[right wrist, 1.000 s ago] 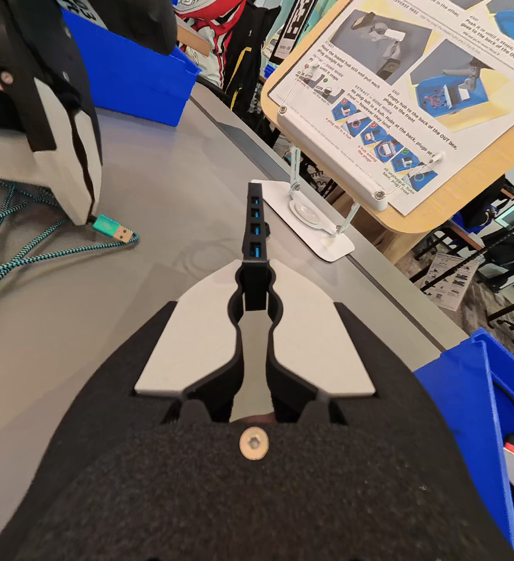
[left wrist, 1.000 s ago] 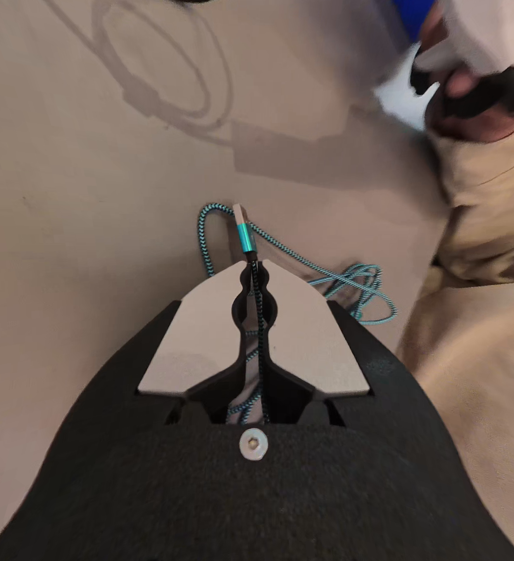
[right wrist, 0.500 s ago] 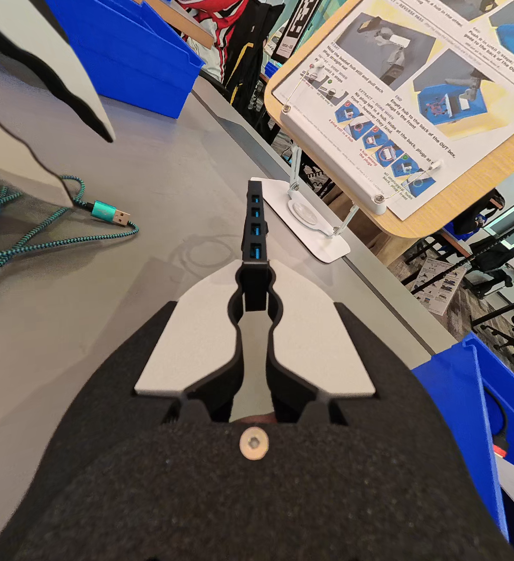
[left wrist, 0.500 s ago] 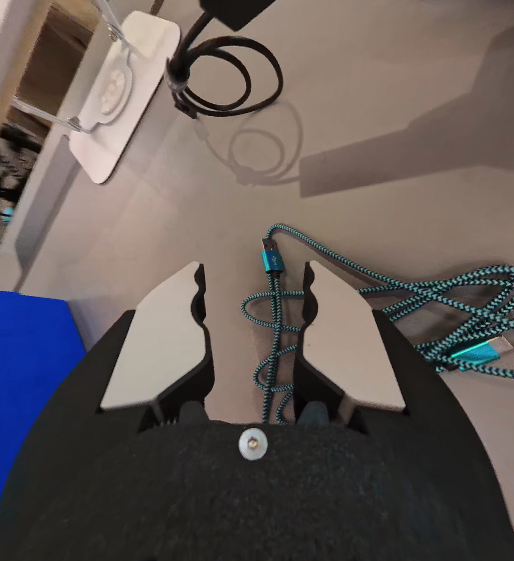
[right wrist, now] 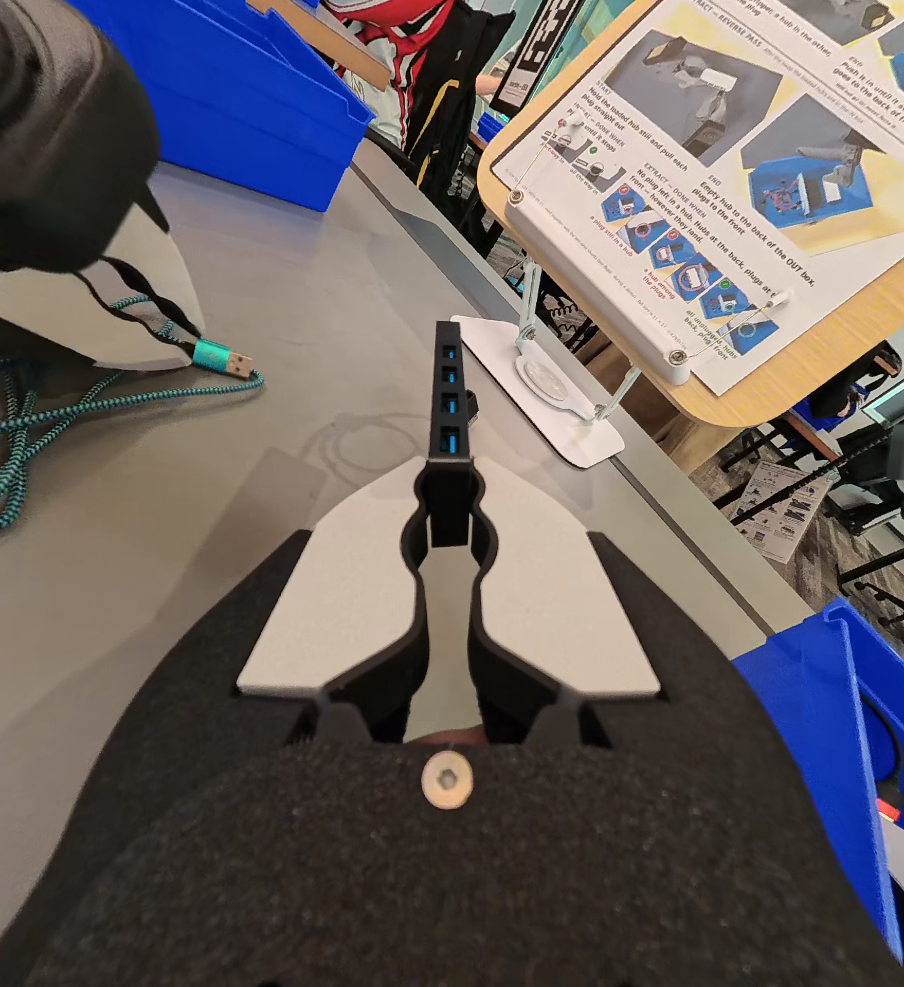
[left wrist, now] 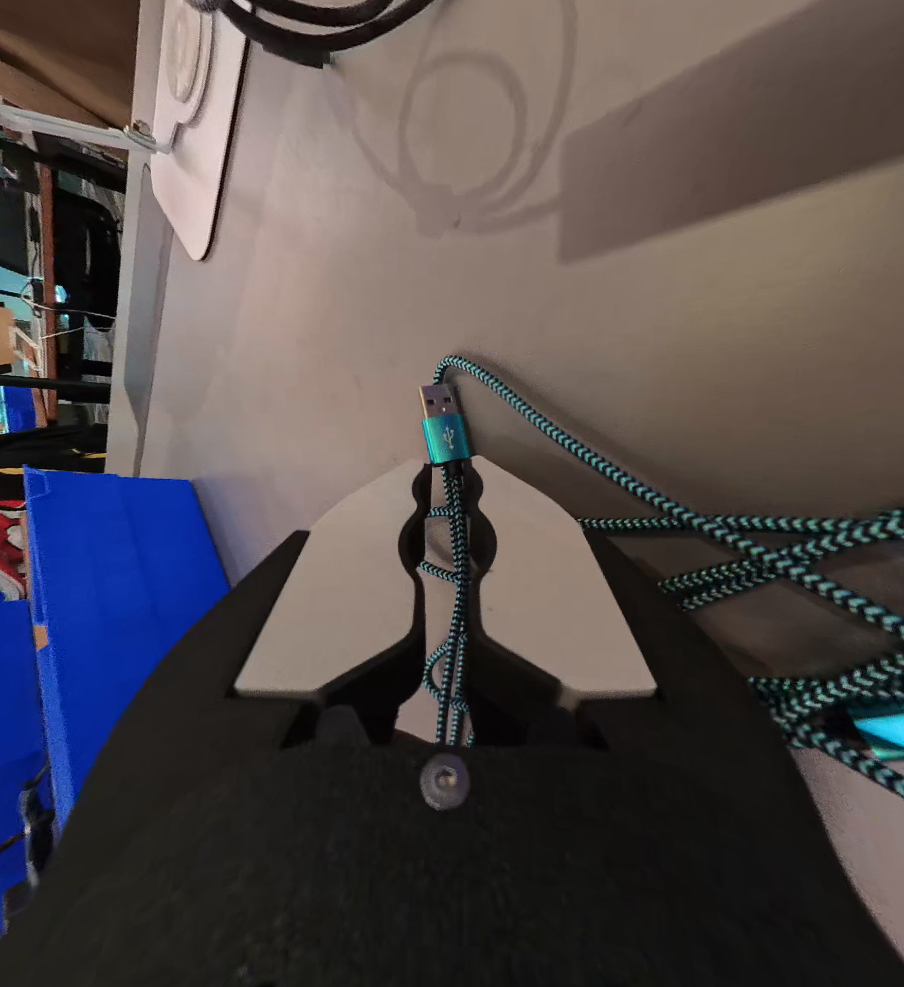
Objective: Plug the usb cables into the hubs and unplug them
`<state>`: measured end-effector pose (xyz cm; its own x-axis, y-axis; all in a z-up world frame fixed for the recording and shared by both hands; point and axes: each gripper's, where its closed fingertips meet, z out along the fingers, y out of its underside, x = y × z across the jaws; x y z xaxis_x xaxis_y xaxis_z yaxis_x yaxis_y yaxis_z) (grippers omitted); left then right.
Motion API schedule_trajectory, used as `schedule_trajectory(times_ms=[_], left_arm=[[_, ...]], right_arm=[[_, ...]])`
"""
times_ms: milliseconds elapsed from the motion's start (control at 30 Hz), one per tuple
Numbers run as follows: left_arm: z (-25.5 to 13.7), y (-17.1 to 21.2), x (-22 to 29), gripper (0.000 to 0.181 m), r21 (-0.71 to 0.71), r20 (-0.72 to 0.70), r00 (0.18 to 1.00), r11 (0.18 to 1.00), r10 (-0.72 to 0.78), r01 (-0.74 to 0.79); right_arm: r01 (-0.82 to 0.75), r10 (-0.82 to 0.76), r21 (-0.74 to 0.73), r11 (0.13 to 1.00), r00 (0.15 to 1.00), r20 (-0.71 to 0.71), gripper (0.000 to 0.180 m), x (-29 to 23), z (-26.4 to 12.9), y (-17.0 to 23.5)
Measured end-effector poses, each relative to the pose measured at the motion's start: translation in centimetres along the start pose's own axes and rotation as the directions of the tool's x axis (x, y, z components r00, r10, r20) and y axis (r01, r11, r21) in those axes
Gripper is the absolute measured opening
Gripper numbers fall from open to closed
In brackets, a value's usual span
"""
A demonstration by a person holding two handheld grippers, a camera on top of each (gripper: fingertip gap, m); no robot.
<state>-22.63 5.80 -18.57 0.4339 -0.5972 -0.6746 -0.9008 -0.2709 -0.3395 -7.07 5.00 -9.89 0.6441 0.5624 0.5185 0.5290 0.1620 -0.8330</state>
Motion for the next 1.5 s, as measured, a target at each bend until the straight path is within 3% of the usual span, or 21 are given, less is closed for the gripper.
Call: schedule_trajectory(times_ms=[367, 467, 600, 900, 1267, 1500], left_arm=[[-1.3, -0.4, -0.6, 0.005, 0.066, -0.264, 0.939, 0.967, -0.219, 0.244], [-2.9, -1.5, -1.4, 0.005, 0.095, -0.357, 0.903, 0.952, -0.24, 0.291], [-5.3, -3.2, -1.8, 0.005, 0.084, -0.548, 0.786, 0.916, -0.285, 0.391], [-8.3, -6.3, -2.6, 0.005, -0.022, -0.738, 0.626, 0.936, -0.252, 0.352], [-6.9, -8.2, -0.7, 0.005, -0.131, -0.77, 0.591, 0.966, -0.24, 0.223], [-6.5, -8.8, -0.1, 0.005, -0.161, -0.806, 0.537, 0.966, -0.248, 0.204]], right_arm=[[-0.002, 0.002, 0.0, 1.0, 1.0, 0.001, 0.011, 0.0, 0.0, 0.0], [0.001, -0.001, -0.002, 1.0, 1.0, 0.003, 0.011, -0.1, 0.0, 0.0], [0.001, -0.001, -0.003, 1.0, 1.0, 0.006, 0.011, -0.1, 0.0, 0.1], [0.101, -0.101, -0.013, 0.995, 0.995, -0.013, 0.011, -0.6, 0.2, 0.1], [0.435, -0.445, -0.12, 0.892, 0.893, -0.073, 0.011, -1.9, 0.7, 0.8], [0.487, -0.496, -0.097, 0.868, 0.861, -0.115, 0.011, -1.9, 0.3, -0.1]])
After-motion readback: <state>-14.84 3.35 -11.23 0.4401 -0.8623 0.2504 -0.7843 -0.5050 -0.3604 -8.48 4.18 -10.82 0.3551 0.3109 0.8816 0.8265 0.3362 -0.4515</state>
